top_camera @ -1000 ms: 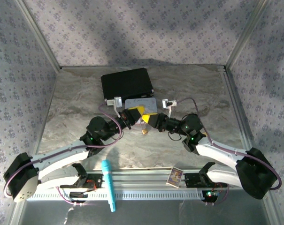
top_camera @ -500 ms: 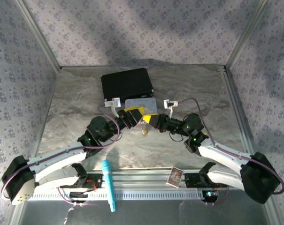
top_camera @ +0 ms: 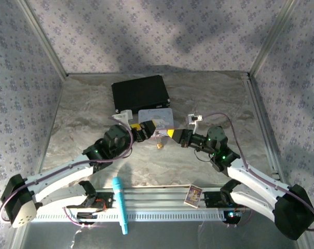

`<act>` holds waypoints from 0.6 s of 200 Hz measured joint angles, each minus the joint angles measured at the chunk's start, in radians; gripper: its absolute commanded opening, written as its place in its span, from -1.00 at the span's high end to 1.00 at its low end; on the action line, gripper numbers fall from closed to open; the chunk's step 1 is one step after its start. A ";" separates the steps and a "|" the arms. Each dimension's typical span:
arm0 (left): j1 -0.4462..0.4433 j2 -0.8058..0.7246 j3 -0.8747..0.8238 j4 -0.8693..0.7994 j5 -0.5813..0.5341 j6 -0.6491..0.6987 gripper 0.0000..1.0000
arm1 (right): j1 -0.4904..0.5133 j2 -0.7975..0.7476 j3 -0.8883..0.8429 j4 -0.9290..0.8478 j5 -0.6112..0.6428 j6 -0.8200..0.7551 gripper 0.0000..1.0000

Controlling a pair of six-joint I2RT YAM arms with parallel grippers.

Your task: Unlock a padlock with a key

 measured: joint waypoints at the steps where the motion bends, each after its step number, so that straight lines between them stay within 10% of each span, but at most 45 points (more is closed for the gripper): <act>1: 0.000 0.005 0.000 0.000 0.000 -0.001 -0.77 | 0.000 0.000 0.000 -0.003 0.000 -0.001 1.00; 120: 0.024 0.491 0.000 0.117 0.098 -0.083 -0.57 | -0.072 0.049 -0.046 -0.328 0.009 -0.182 1.00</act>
